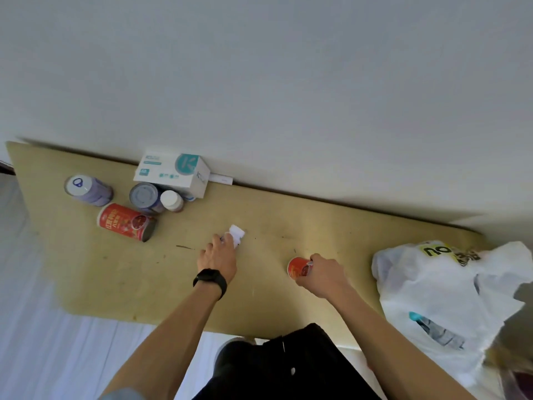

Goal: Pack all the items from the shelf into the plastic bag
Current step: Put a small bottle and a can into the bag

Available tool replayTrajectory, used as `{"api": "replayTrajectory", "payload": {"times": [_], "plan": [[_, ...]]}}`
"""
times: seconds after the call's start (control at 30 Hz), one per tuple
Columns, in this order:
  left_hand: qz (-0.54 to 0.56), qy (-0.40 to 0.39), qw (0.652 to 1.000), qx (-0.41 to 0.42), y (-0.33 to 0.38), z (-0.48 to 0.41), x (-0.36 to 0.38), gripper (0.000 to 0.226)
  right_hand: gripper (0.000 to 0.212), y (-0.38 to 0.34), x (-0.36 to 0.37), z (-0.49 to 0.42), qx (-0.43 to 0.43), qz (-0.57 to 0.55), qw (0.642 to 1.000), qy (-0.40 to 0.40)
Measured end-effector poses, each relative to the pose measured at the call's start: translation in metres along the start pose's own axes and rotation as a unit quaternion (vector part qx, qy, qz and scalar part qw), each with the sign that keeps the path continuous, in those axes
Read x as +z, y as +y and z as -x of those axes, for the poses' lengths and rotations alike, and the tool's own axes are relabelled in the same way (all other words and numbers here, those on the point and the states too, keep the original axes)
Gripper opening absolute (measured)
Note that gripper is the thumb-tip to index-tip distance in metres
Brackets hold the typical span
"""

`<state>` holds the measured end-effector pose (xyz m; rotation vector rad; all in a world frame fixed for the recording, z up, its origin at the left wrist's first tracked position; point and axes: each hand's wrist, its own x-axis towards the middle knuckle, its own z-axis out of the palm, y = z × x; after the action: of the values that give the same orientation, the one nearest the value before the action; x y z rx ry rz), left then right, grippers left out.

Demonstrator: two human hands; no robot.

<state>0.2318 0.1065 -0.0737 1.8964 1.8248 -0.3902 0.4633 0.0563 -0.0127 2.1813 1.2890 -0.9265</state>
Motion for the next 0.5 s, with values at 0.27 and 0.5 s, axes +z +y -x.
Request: {"api": "replayTrajectory", "payload": {"times": [0.27, 0.5], "plan": [[0.489, -0.185, 0.843, -0.126, 0.025, 0.042, -0.006, 0.076, 0.056, 0.056, -0.012, 0.030, 0.051, -0.565, 0.812, -0.139], [0.661, -0.236, 0.709, -0.062, 0.110, 0.113, -0.041, 0.080, 0.057, 0.187, -0.051, 0.128, -0.075, -0.822, 0.527, -0.203]]}}
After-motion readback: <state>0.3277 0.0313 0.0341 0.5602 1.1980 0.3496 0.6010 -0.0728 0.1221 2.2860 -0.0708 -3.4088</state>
